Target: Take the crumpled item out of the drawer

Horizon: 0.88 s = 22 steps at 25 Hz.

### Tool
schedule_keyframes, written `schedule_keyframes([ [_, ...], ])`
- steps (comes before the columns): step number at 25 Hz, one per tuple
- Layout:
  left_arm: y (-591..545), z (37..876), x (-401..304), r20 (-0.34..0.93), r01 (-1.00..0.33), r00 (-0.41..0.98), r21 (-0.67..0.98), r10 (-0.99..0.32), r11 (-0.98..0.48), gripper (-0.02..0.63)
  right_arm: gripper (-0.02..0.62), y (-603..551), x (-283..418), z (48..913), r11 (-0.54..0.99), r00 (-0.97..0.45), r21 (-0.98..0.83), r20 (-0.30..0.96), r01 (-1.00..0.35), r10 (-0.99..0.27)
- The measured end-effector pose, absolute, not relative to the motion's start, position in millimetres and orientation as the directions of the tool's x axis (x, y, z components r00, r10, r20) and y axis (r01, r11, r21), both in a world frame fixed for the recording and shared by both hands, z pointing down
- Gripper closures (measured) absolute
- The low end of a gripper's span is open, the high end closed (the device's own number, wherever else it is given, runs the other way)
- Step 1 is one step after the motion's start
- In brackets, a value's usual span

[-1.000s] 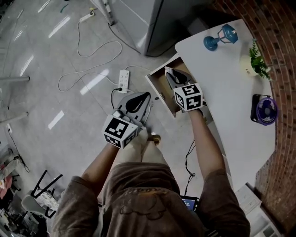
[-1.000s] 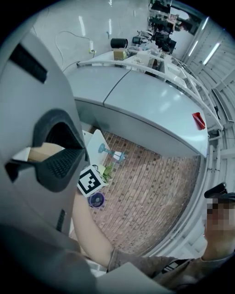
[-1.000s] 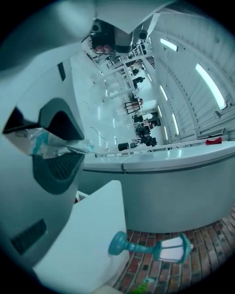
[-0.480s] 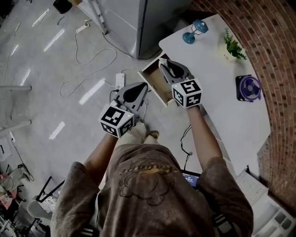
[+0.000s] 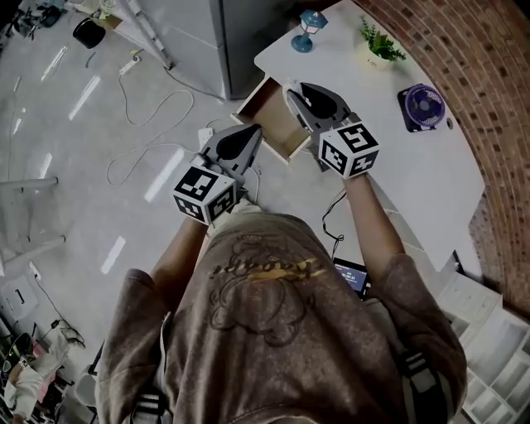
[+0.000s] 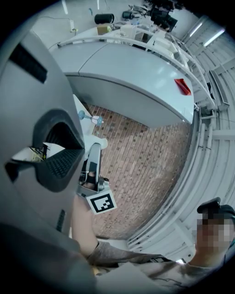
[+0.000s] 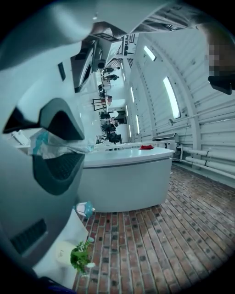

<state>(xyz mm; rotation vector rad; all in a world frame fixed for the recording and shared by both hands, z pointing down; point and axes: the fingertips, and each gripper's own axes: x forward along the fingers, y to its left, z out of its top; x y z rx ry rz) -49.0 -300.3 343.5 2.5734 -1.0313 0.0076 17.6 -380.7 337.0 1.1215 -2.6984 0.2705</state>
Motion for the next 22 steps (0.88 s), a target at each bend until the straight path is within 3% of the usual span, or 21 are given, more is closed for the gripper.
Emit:
schedule_keyframes([
  [11, -268.5, 317.7, -21.1, 0.103, -0.610, 0.782, 0.326, -0.614, -0.722, 0.600, 0.503, -306.7, 87.3, 292.4, 0.633, -0.637, -0.085, 0.160, -0.770, -0.754],
  [22, -258.2, 329.2, -4.9, 0.118, -0.624, 0.773, 0.318, -0.624, -0.714, 0.600, 0.503, -253.7, 111.4, 316.6, 0.585, -0.608, -0.177, 0.134, -0.792, -0.782],
])
